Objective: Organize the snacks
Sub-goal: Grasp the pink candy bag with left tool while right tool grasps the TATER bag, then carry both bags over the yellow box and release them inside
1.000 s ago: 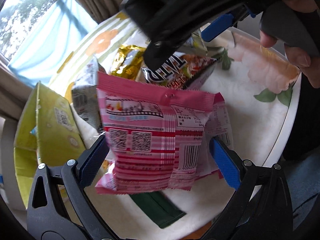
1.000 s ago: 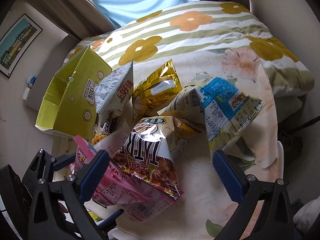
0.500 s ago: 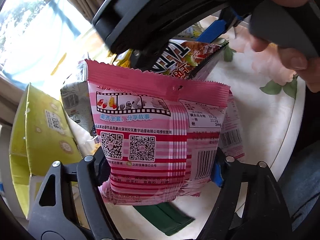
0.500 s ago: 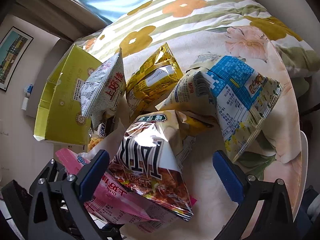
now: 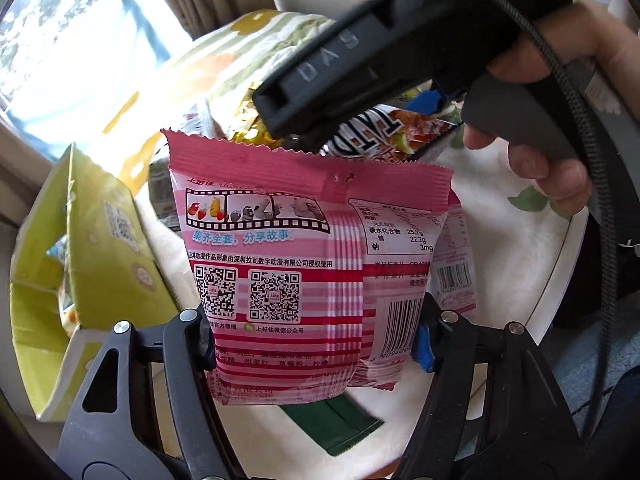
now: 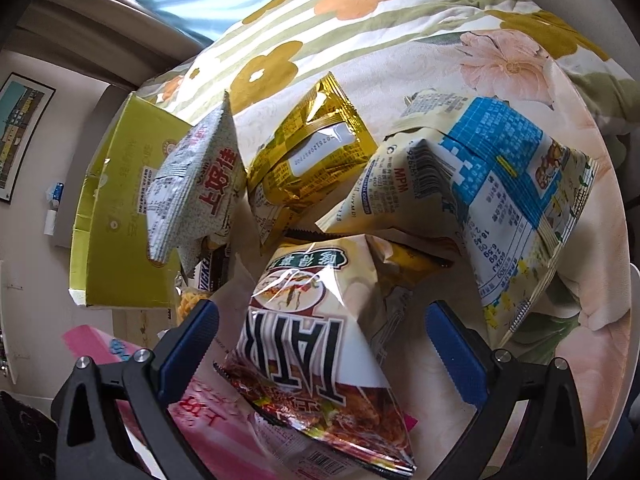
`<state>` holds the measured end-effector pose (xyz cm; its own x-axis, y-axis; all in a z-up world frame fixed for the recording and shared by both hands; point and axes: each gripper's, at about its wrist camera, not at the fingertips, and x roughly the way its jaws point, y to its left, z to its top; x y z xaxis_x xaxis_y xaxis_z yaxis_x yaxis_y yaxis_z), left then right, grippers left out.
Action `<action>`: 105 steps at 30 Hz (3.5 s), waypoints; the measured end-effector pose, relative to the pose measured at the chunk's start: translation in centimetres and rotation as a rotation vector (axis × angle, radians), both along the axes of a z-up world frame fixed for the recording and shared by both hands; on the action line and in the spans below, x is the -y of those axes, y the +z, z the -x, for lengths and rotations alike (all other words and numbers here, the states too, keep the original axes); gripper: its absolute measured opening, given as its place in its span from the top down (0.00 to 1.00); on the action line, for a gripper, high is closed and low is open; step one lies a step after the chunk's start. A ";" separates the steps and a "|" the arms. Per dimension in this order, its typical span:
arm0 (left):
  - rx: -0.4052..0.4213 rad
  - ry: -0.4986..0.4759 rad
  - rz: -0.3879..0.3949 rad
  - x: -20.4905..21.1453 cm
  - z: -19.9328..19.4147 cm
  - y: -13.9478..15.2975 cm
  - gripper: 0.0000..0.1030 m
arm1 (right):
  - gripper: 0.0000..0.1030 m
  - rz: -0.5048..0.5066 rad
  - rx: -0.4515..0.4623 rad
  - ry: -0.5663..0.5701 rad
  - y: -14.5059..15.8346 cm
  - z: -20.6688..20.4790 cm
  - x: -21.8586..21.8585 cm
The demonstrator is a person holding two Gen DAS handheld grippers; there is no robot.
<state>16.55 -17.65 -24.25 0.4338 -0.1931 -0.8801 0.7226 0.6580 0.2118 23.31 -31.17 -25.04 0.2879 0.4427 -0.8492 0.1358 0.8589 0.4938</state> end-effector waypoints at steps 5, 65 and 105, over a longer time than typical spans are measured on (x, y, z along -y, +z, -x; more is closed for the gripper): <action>-0.003 0.030 -0.001 0.1 -0.3 0.0 0.36 | 0.27 -0.017 -0.036 0.012 -1.0 -0.2 -0.4; 0.328 0.497 0.138 -25.4 -10.6 17.2 0.36 | 0.49 0.006 0.424 0.246 19.4 -7.4 -21.5; 0.030 0.695 0.259 -35.4 -19.3 11.3 0.00 | 0.01 0.229 0.418 0.365 11.3 -6.7 -29.6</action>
